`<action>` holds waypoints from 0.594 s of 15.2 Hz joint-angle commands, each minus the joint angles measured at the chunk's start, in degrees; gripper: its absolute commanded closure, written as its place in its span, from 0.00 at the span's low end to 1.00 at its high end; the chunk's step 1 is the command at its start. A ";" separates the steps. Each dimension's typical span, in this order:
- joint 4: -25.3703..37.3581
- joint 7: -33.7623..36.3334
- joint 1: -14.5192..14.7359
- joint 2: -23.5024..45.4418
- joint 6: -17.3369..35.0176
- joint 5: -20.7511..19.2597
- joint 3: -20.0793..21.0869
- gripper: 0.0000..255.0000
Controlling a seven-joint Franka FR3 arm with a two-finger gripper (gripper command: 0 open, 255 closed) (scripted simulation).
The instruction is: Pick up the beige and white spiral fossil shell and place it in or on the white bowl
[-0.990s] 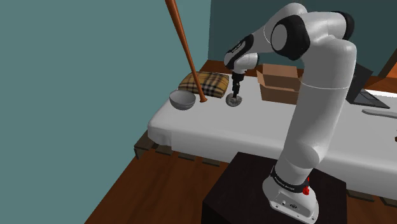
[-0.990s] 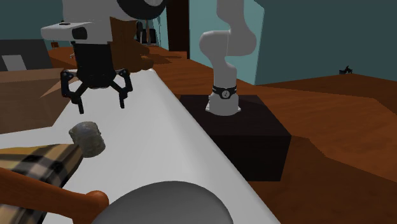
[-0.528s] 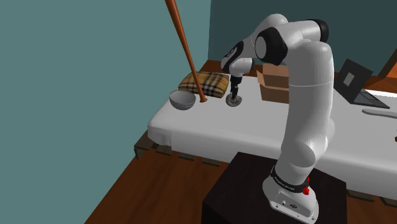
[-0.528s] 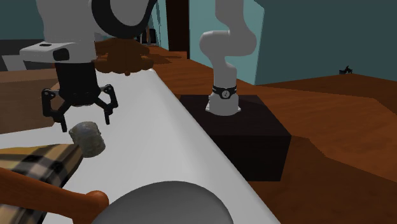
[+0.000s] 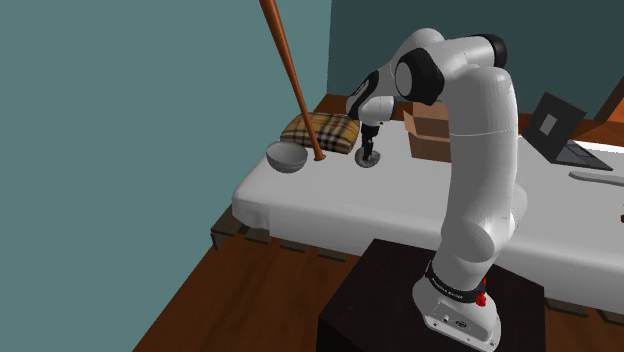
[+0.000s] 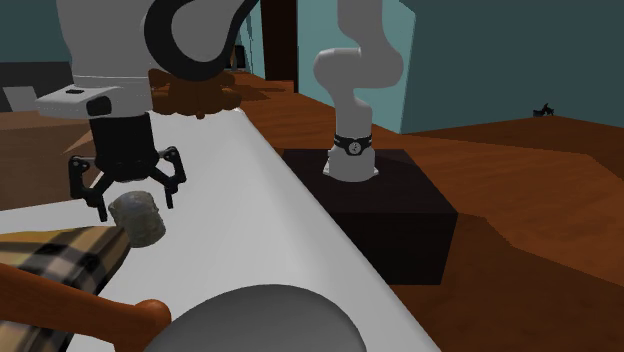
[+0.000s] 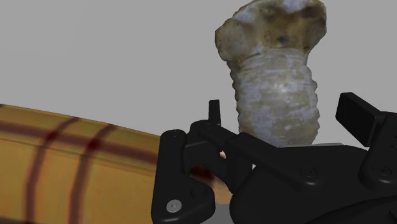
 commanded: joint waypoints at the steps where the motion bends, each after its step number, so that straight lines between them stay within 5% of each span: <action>1: 0.00 -0.03 -0.02 0.03 0.04 0.03 0.02 0.00; 3: 0.00 -0.02 -0.01 0.03 0.03 0.03 0.01 0.00; 4: 0.00 -0.02 -0.01 0.03 0.03 0.03 0.01 1.00; 9: -0.04 -0.01 0.00 -0.02 0.02 0.00 -0.01 1.00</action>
